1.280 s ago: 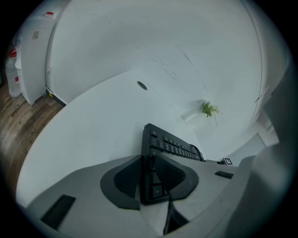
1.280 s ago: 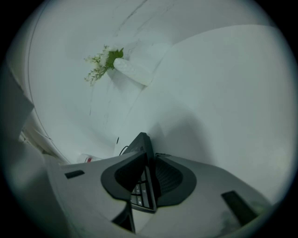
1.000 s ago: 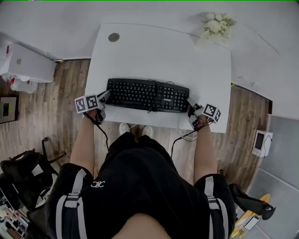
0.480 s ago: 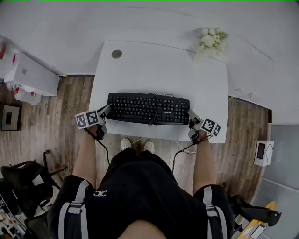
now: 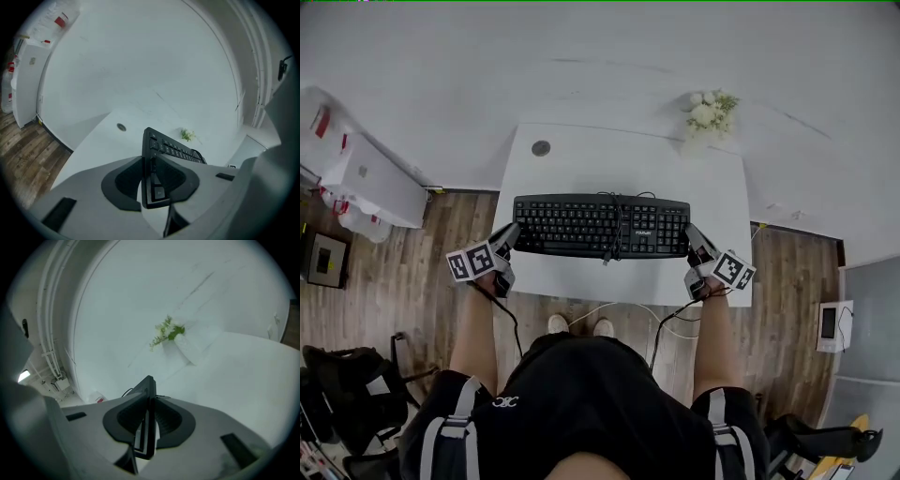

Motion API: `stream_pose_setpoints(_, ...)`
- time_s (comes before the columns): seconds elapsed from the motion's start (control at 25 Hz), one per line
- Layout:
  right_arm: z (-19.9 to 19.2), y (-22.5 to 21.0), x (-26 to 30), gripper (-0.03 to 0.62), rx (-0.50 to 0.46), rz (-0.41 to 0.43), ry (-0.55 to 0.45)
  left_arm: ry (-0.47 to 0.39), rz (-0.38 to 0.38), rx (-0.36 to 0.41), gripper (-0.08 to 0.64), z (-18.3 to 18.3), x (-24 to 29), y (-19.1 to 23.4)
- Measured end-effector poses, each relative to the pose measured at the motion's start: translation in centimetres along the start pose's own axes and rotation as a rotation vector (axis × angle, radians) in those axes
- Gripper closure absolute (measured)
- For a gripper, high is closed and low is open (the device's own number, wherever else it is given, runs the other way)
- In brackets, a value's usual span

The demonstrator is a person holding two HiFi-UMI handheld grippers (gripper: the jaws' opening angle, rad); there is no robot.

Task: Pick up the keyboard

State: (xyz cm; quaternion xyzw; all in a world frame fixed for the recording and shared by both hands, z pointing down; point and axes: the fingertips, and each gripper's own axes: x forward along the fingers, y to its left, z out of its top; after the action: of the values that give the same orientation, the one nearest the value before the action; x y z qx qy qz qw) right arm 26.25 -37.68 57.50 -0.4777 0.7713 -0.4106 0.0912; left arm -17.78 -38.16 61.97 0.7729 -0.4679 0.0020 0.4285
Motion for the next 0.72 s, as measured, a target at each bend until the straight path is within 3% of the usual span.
stream_pose_setpoints(0.24, 5.5, 6.3, -1.3, 0.535, -0.098, 0.088, -0.118, -0.107, -0.068, 0.064, 0.463, 5.1, -1.9, -3.8)
stream_pose_setpoints(0.4, 8.5, 10.2, -2.4, 0.537, -0.159, 0.150, -0.184, -0.211, -0.102, 0.146, 0.463, 9.4, -3.5, -6.7)
stream_pose_setpoints(0.56, 13.4, 11.1, -3.5, 0.537, -0.228, 0.153, -0.243, -0.307, -0.145, 0.231, 0.463, 13.4, -3.5, -11.5)
stream_pose_setpoints(0.72, 16.3, 14.1, -6.1, 0.537, -0.272, 0.222, -0.321, -0.395, -0.200, 0.296, 0.463, 15.7, -5.4, -15.8)
